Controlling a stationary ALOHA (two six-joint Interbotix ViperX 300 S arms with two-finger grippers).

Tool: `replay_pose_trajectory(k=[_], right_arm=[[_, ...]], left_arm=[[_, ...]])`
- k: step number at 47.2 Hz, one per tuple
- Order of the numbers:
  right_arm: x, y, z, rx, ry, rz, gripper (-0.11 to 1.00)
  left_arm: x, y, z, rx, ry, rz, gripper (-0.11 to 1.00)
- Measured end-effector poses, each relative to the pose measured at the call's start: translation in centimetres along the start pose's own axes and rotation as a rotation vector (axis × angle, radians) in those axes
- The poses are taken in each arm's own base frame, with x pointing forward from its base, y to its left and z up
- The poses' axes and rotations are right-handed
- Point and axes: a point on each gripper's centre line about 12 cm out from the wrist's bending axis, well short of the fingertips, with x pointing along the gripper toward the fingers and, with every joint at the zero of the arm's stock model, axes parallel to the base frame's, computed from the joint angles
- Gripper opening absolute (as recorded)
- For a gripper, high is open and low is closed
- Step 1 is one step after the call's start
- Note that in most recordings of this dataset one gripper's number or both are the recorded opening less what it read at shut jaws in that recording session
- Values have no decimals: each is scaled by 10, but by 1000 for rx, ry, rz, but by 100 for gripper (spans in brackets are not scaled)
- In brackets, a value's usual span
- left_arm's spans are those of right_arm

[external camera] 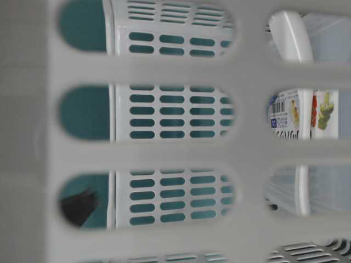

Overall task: Pick up the chinese spoon from the shopping basket with the left arm.
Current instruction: 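Move the left gripper over the basket toward the white spoon, then lower the open left gripper around the white spoon's handle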

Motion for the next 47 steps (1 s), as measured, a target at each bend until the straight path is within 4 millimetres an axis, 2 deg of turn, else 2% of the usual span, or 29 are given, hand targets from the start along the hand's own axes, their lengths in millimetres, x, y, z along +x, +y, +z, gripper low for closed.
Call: replay_pose_trajectory(k=[2, 12, 16, 25, 34, 47], right_arm=[[0, 0, 0, 0, 2, 0, 75], [0, 0, 0, -2, 5, 0, 74], [-1, 0, -1, -2, 6, 0, 74], [-1, -5, 0, -4, 1, -25, 74], [-1, -6, 1, -4, -1, -29, 74], [-1, -6, 0, -4, 0, -31, 74]], left_arm=[[7, -1, 3, 2, 34, 0, 13], [48, -6, 18, 7, 168, 2, 76], [67, -8, 19, 6, 216, 1, 90], [101, -17, 16, -11, 277, -3, 86], [133, -26, -2, -34, 352, -2, 85], [153, -32, -18, -30, 394, -4, 85]])
